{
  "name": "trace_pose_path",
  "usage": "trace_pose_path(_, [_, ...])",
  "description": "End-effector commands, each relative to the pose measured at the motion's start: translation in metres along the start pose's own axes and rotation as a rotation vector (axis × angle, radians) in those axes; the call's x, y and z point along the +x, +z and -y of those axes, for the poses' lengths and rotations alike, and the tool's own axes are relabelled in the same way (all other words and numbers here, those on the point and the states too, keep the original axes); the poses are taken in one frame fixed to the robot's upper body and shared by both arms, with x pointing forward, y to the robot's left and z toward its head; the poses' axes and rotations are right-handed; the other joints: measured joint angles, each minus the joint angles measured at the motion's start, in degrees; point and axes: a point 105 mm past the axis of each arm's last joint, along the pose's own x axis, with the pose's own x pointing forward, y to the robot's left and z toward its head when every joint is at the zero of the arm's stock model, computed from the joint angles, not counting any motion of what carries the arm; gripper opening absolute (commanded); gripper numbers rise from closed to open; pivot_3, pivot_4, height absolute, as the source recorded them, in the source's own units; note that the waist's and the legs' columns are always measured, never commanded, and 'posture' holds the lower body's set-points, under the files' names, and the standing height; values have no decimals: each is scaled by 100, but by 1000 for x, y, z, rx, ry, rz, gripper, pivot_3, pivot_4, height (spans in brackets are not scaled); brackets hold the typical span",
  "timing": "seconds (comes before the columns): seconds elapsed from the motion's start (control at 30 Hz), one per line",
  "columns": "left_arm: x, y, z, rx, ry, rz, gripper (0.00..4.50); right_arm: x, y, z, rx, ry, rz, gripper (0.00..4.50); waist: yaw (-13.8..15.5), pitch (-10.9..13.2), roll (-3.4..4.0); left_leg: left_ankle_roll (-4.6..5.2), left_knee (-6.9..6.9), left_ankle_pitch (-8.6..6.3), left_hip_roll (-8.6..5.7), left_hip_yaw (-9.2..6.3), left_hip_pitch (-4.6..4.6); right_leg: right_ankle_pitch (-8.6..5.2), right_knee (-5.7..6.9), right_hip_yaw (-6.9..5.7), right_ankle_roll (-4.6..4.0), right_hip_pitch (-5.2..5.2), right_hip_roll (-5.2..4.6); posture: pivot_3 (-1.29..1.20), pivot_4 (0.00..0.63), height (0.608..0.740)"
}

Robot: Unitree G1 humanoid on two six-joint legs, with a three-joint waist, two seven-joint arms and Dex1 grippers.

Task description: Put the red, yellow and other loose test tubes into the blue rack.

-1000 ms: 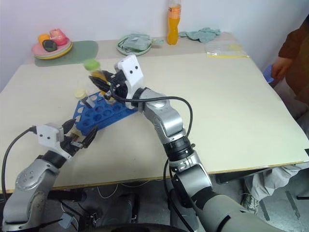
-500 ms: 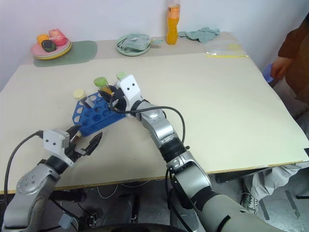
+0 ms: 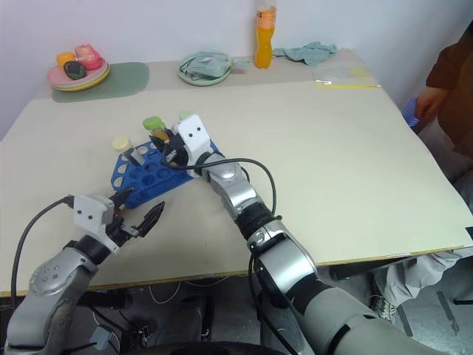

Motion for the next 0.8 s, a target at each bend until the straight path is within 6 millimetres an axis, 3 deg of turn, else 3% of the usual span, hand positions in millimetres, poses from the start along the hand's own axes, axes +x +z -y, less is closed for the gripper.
trace_pose_path(0.03, [0, 12, 2, 17, -10, 37, 4500, 30, 29, -63, 82, 126, 120, 948, -3, 0, 0, 0, 0, 0, 0, 0, 0, 0, 0, 0, 0, 0, 0, 0, 150, 740])
trace_pose_path(0.23, [-3, 8, 2, 13, -4, 31, 4500, 21, 13, -62, 113, 142, 98, 948, -3, 0, 1, 0, 0, 0, 0, 0, 0, 0, 0, 0, 0, 0, 0, 0, 150, 740])
trace_pose_path(0.57, [-3, 3, 2, 10, -9, 26, 4500, 20, 13, -67, 121, 165, 104, 948, 1, 0, 1, 0, 0, 0, 1, 0, 0, 0, 0, 1, 0, 0, 0, 0, 150, 740])
trace_pose_path(0.8, [-4, 3, 1, 12, -7, 26, 4500, 17, 8, -61, 131, 147, 96, 948, 0, 0, 0, 0, 0, 0, 1, 1, 0, 0, 0, 1, 0, 0, 0, 0, 150, 740])
